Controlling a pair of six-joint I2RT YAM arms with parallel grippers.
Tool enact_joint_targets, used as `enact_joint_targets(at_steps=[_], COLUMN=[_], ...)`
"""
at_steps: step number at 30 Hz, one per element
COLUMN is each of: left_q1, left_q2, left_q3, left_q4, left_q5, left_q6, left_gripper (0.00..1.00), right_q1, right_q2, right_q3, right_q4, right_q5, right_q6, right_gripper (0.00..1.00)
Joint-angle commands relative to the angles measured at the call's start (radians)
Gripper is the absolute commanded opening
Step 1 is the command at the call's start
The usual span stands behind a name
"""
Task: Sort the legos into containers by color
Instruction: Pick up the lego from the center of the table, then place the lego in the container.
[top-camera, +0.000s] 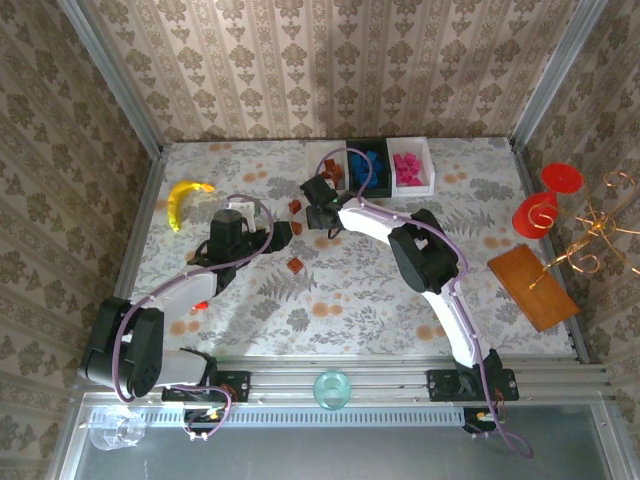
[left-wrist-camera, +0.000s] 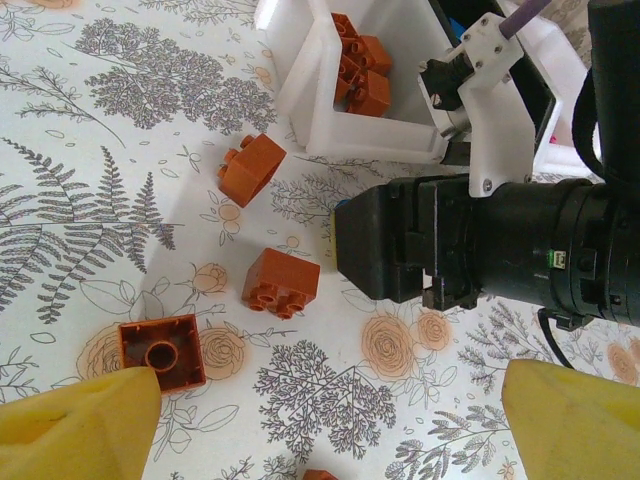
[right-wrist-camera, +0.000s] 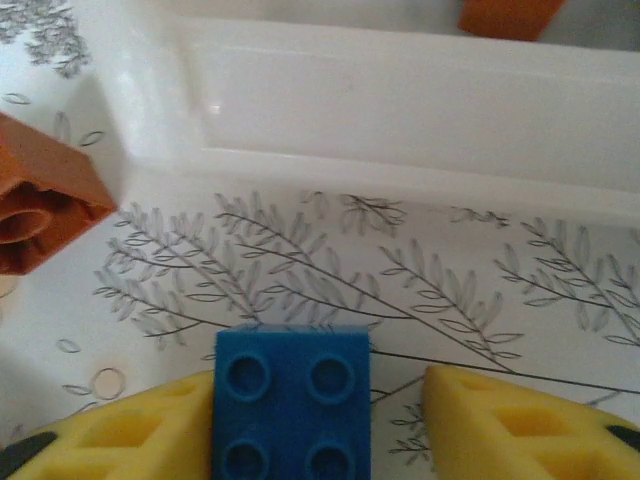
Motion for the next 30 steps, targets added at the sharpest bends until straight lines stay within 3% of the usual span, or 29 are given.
enact_joint_targets(at_steps=[1, 4, 8, 15, 19, 23, 30], left_q1=[0.003, 0.003, -0.003, -0.061, -0.116, -0.16, -0.18], left_q2=[0.007, 0.01, 0.019, 0.032, 0.036, 0.037, 0.055], left_q3=[-0.007, -0.005, -0.005, -0.002, 0.015, 0.039, 0.024], left_q4=[0.022, 0.015, 0.046, 0.127, 0.137, 0.13, 0.178], left_q5=[0.022, 0.014, 0.043, 0.119, 0.152, 0.169, 0.185], left_q6=[-0.014, -0.005, 0.006, 0.063, 0.112, 0.146, 0.148], left_gripper=[0.89, 0.89, 0.89, 0.9, 0.9, 0.92, 0.94], right_q1=[-0.001, -0.001, -0.004, -0.053, -0.132, -0.21, -0.299], right_q2=[-0.009, -0.022, -0.148, -0.472, -0.558, -0.519, -0.29], right_q3=[-0.036, -0.053, -0.201, -0.47, -0.525, -0.468, -0.201], right_q4=[-0.007, -0.017, 0.06, 0.193, 0.265, 0.309, 0.277], right_q5=[-0.025, -0.033, -0.029, -0.002, -0.016, -0.038, -0.104], right_q6=[-0.019, -0.037, -0.068, -0.12, -0.107, -0.088, -0.058], right_gripper=[0.48, 0.4, 0.33, 0.32, 0.32, 0.32, 0.33])
